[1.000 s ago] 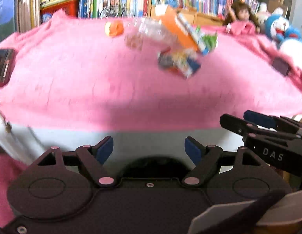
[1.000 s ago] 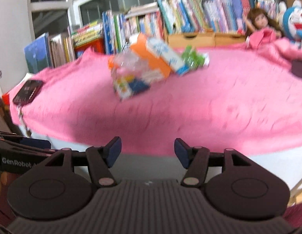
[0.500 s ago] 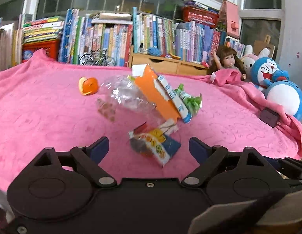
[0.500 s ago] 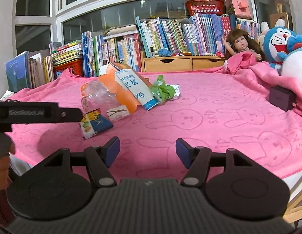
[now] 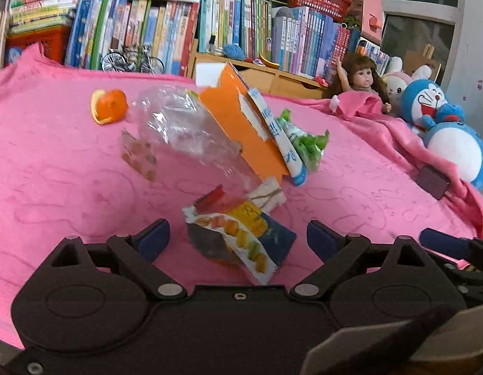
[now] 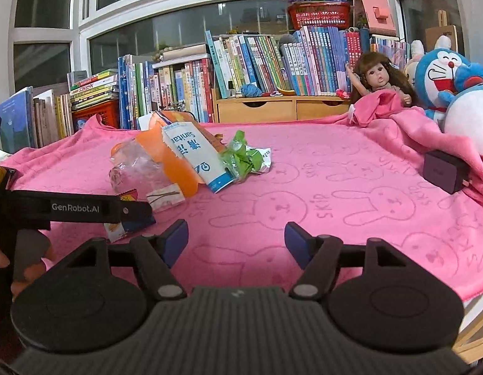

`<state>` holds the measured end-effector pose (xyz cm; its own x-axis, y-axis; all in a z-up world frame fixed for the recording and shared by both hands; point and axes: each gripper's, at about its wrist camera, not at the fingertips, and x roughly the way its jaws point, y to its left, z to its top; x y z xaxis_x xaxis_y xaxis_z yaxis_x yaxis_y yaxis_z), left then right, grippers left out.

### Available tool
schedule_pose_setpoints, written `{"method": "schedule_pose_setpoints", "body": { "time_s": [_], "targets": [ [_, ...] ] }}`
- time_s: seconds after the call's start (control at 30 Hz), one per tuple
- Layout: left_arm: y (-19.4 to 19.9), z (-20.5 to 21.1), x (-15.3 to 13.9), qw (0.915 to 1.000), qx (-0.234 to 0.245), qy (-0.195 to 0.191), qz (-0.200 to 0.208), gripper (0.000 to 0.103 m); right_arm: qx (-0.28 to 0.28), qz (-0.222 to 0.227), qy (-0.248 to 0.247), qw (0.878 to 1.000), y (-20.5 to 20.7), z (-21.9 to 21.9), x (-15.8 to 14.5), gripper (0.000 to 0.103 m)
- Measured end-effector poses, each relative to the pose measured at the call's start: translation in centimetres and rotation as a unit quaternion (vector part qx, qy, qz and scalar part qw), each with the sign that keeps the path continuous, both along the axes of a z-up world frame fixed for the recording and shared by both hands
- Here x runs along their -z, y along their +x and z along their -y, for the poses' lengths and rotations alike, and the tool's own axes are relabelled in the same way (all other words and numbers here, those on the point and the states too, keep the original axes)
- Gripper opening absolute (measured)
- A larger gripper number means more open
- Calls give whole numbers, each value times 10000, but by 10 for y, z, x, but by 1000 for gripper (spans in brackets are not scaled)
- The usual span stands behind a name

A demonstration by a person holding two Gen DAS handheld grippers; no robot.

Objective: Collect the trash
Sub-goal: 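Grasp the macaron snack packet with the left gripper while the right gripper grasps a white paper scrap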

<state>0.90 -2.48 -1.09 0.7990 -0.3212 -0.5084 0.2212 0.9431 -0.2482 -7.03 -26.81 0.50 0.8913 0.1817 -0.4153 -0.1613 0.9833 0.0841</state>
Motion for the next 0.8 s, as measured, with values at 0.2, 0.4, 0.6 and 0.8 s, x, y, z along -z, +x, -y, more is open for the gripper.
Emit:
{"method": "schedule_pose_setpoints", "body": {
  "time_s": [0.2, 0.4, 0.6, 0.8],
  "targets": [
    [-1, 9, 5, 9994, 128, 281, 145, 85, -52, 7, -94, 9999, 9, -7, 1, 79],
    [-8, 7, 1, 9991, 180, 321, 217, 54, 37, 34, -126, 9999, 20, -12, 1, 79],
    [-18, -6, -10, 9986, -146, 450, 245, 53, -342, -40, -301, 9990, 37, -33, 5, 79],
    [-26, -25, -20, 9957, -572, 661, 318, 53, -962, -129, -794, 9921, 65, -68, 8, 80]
  ]
}}
